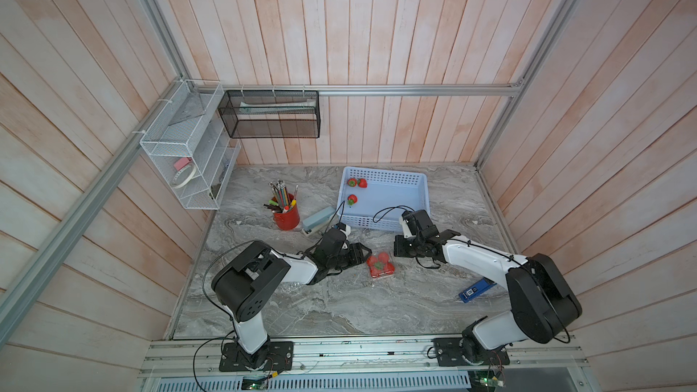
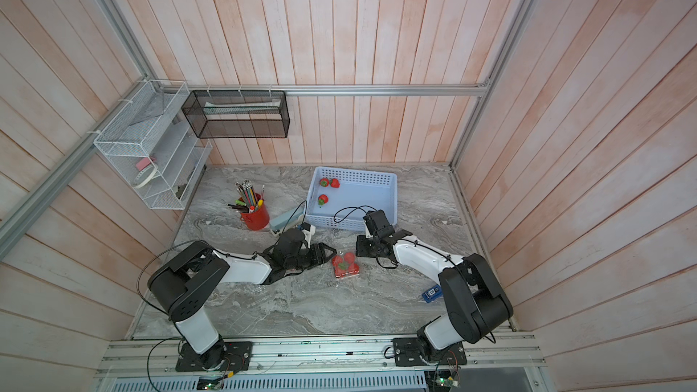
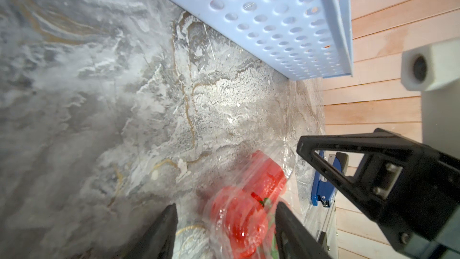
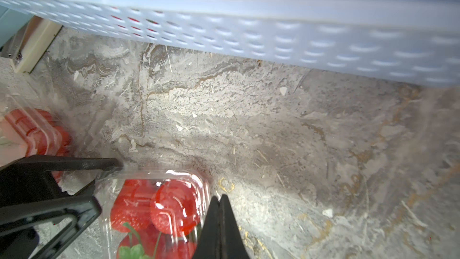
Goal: Pack strawberries into containers
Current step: Close the packing box at the center of the board.
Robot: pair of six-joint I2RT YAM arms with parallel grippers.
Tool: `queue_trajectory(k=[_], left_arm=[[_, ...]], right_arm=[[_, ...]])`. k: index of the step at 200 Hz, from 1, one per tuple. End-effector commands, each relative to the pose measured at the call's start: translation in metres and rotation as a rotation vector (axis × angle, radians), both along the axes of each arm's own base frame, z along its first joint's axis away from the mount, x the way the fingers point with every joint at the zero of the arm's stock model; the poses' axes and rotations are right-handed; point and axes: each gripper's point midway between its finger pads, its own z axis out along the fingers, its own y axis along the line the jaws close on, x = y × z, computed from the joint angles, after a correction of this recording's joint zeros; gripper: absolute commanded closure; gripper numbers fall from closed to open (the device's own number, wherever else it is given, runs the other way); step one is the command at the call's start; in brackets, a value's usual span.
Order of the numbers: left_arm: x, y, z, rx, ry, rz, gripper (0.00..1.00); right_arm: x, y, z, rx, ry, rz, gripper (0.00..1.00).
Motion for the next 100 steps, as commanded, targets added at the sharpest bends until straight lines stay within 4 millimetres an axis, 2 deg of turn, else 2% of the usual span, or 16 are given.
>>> queue_trajectory(k=[1, 73, 100], left_arm=[[-0.0006, -0.0002, -0.0038, -0.026, 0.003, 0.000, 0.39], [-0.0047, -0.0034, -0.0061, -0.113, 0.034, 0.015, 0.39], [-0.0054, -0.0043, -0.0096, -0.113, 0.042, 0.016, 0.44]], right_arm=[[-0.0080, -0.0086, -0.0071, -0.035, 0.024, -0.005, 0.97], [-0.0095, -0.0077, -0.0125, -0.034, 0.038, 0.000, 0.97], [-0.0111, -0.0092, -0.0152, -0.040, 0.043, 0.001, 0.97]])
